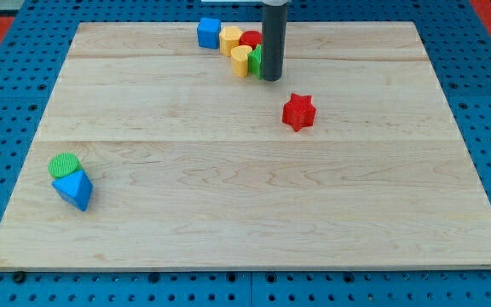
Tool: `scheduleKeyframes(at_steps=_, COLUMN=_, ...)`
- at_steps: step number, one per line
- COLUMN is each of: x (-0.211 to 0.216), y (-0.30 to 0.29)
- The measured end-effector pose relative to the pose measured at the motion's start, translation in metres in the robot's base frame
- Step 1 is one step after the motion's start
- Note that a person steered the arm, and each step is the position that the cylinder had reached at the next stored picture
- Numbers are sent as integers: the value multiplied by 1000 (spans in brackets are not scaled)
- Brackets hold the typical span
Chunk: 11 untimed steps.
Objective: Move the red star towards the top center of the board
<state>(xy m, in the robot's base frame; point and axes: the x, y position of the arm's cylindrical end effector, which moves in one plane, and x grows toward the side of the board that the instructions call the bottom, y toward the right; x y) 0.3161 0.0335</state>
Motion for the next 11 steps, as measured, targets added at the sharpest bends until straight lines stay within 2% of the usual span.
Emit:
scheduleKeyframes(at_steps=2, x=1, y=-45)
scheduleKeyframes(at_steps=3, x=49, y=-39)
scheduleKeyframes(at_steps=4, x=76, y=-37)
scheduleKeyframes(at_steps=5, x=115, y=-18)
scheduleKeyframes(at_steps=6, x=145, y=92)
scheduleKeyframes(at_steps=7, x=134, y=115)
scheduleKeyframes(at_steps=8, x=121, y=40)
scheduleKeyframes(at_steps=9, x=81, y=23)
scheduleKeyframes(at_steps=11, x=76, y=41)
